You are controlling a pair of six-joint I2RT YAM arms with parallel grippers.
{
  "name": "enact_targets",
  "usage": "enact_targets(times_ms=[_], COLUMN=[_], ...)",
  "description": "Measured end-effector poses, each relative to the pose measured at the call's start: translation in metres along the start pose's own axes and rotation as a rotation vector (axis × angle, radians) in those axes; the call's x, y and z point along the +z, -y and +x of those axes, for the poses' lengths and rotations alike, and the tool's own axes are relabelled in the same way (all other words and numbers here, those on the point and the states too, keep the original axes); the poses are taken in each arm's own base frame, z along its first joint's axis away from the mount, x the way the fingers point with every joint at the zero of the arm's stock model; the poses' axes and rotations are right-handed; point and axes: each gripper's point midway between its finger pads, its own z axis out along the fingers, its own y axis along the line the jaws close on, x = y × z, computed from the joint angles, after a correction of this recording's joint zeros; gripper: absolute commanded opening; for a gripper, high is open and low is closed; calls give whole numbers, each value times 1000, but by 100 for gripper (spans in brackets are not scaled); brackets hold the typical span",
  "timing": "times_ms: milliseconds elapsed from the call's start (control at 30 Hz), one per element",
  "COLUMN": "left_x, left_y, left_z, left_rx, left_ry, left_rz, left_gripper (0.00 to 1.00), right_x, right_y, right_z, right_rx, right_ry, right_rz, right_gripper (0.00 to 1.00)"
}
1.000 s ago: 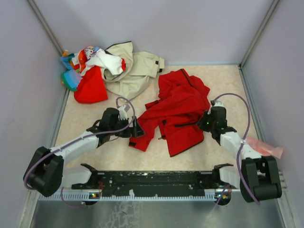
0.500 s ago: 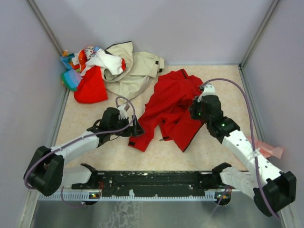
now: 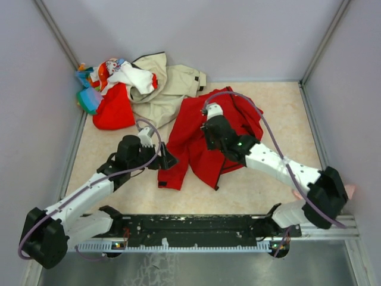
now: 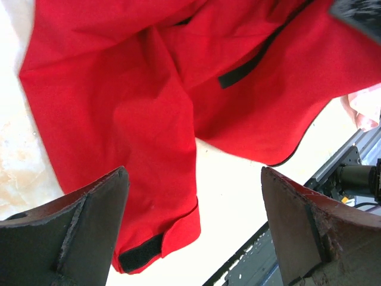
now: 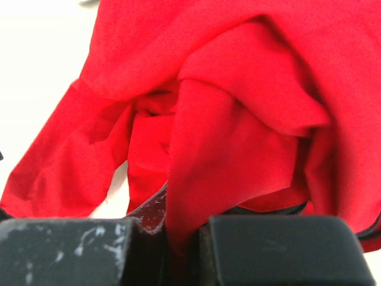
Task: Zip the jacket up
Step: Flatten out the jacket at the center of the board.
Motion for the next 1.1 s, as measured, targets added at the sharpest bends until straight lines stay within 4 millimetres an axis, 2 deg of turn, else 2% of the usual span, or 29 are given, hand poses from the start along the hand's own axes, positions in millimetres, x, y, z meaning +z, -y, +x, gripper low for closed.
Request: enact_targets(times_ms=[167,333,467,633,767,867,967,1100], left_x=[-6,-11,-12,-8,-2,4,9,17], left_y=[7,17,22,26,26,29,33,45], left_z=[0,-1,1,10,17,24,34,42], left_rx=[5,14,13,7,2,1,9,31], left_ry=[2,7,-3,-39,-67,-92,-130,-168], left_rz=[24,64,86,97,102,111,118,136], left_gripper=[96,96,96,96,96,96,96,96], right_x=[40,77,86,71,41,16,-6,-19], right_y=[-33,-55,-64,-67,-61,-53,-38,-7], right_z=[23,47,52,35,11,2,7,30], right_rx=[-38,-39,-33,-17,1,10,19,55], right_ry=[-84,-168,-192,-148,-65,-12,16,14], right_rz=[-58,-104,-137,-166,-187,-197,-187,-137], right_gripper=[25,41,57,70,74,76,78,79])
